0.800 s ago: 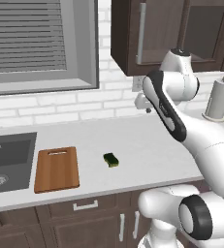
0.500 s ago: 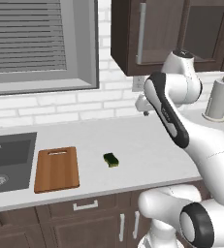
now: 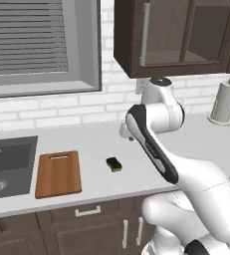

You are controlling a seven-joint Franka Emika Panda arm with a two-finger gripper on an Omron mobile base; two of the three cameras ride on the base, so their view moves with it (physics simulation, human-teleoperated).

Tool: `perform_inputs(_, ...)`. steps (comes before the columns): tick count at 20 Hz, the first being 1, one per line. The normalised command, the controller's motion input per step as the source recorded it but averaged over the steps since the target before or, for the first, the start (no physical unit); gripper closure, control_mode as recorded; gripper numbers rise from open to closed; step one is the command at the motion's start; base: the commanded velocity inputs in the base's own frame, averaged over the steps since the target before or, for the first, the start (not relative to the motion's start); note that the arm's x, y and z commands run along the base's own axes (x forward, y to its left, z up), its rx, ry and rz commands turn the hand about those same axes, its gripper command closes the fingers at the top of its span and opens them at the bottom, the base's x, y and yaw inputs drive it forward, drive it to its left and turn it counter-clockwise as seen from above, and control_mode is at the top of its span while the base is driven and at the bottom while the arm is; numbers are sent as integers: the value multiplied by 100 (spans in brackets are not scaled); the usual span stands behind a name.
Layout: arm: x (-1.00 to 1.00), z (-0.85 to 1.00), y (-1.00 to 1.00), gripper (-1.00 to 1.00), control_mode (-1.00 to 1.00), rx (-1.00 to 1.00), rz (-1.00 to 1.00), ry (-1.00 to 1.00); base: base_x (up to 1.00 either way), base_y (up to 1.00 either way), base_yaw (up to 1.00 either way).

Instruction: Pick up the sponge from the counter and clean the cutting board by briefly scrubbing or pressing down on the cutting board. Once finished, release the sponge.

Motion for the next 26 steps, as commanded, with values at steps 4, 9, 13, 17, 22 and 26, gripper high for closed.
perform_inputs(4,3,-61,54,-100,-100,0,1,4,0,0,0)
perform_inputs(9,28,-47,48,-100,-100,-5,0,7,0,0,0)
perform_inputs(13,25,-41,12,-100,-100,-1,0,6,0,0,0)
perform_inputs(17,19,-41,0,-100,-100,0,0,10,0,0,0)
perform_inputs(22,16,-34,0,-100,-100,0,1,8,0,0,0)
perform_inputs(26,15,-21,0,-100,-100,0,1,8,0,0,0)
